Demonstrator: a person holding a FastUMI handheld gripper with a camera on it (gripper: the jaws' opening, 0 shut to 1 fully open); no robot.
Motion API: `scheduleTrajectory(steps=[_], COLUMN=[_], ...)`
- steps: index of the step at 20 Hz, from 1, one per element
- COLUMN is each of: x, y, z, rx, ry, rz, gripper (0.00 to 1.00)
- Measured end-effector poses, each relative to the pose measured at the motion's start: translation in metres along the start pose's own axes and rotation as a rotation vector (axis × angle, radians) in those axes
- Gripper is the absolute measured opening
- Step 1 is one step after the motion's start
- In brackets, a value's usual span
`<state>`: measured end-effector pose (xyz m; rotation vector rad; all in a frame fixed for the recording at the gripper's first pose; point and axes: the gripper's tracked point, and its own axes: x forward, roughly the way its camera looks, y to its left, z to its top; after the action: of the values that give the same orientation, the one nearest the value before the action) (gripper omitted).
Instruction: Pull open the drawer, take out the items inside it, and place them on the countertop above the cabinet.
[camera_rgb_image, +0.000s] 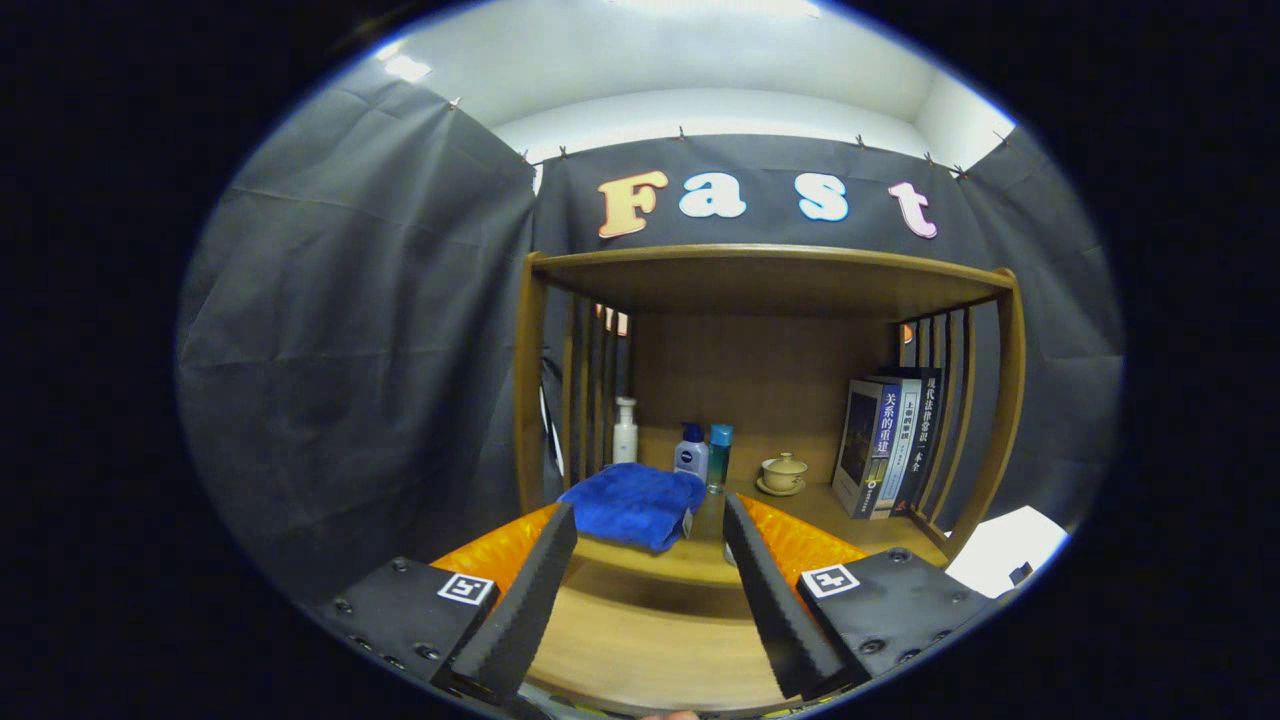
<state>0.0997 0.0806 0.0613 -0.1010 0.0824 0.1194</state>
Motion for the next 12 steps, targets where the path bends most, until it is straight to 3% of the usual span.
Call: scheduleTrajectory(steps=[5, 12], x=[-0.048, -0.084], y=[-0.019, -0.040], z=[-0.057, -0.135], rx=[-0.039, 0.005], ry=[-0.071, -0.031], rz=[-0.130, -0.237], gripper=[0.96, 0.96])
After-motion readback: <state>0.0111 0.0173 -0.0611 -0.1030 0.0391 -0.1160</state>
